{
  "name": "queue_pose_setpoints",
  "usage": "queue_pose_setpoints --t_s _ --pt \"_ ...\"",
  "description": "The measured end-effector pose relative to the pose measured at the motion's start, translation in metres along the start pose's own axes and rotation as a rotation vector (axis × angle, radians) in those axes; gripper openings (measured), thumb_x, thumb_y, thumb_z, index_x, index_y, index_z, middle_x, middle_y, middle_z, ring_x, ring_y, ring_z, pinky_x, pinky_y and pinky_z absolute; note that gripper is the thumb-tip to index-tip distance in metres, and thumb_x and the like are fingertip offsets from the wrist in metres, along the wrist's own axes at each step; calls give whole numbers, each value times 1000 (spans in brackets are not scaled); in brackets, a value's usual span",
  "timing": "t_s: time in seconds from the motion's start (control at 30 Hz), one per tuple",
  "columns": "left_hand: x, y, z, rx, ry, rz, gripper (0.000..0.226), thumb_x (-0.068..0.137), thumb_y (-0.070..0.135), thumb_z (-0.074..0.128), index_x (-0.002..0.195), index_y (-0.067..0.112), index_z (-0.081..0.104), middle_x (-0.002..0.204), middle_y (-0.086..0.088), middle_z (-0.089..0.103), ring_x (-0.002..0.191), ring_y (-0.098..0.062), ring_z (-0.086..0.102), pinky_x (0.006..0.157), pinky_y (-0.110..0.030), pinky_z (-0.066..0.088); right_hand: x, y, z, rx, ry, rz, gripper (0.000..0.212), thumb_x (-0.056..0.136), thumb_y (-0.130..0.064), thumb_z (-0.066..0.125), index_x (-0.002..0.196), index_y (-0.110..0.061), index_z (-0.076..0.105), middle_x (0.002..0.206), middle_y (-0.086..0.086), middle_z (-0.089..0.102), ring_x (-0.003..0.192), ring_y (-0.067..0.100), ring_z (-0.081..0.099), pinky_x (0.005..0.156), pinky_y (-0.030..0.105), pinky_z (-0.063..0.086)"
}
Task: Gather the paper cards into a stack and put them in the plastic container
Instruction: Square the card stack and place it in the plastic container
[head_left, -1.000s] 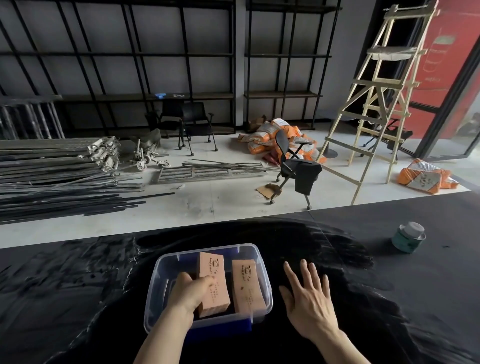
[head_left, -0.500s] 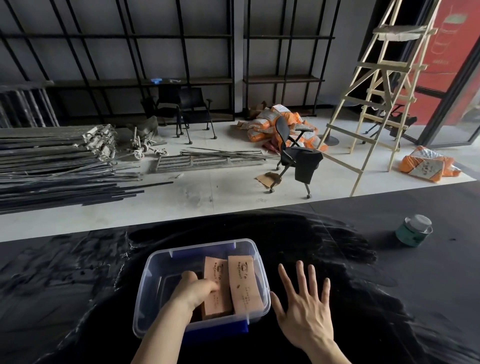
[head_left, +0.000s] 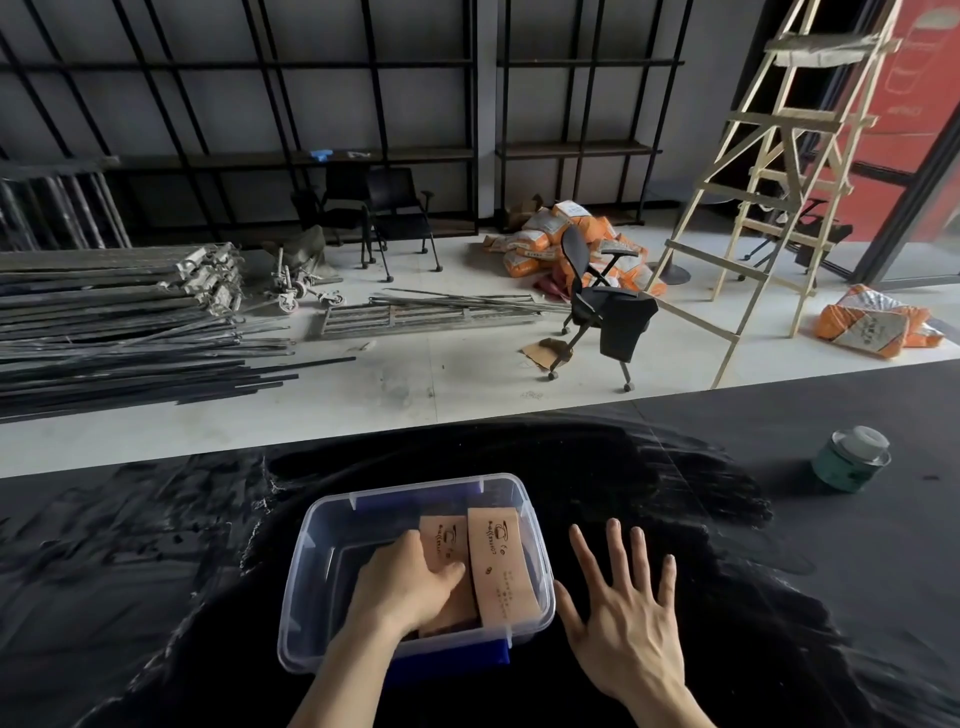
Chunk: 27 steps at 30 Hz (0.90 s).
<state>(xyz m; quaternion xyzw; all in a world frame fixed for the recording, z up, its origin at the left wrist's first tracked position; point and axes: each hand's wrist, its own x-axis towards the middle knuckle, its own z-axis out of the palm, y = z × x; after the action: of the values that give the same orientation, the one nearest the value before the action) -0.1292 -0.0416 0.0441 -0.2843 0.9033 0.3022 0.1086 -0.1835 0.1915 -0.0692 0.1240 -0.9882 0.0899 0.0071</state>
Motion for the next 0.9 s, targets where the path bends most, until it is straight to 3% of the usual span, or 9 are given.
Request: queue_pose_setpoints --t_s 0.27,0.53,0.9 --pt "2 2 13 8 25 -12 52 81 43 80 121 20 57 123 2 70 112 -20 67 89 -30 54 0 0 0 8 -3 5 86 88 -83 -3 161 -42 14 173 9 11 159 33 -1 127 65 5" --pt "-1 5 14 9 83 -5 50 84 49 75 119 20 55 118 2 71 106 -20 70 86 -31 57 -1 -1 -2 8 -7 1 86 87 -83 -5 161 -43 12 174 9 8 160 33 -3 127 64 3" --pt "0 3 18 92 82 -31 47 89 45 70 124 16 59 121 -1 71 109 -23 69 90 -34 58 2 1 3 7 -27 12 81 92 -82 6 159 -41 25 170 11 22 158 35 11 124 66 9"
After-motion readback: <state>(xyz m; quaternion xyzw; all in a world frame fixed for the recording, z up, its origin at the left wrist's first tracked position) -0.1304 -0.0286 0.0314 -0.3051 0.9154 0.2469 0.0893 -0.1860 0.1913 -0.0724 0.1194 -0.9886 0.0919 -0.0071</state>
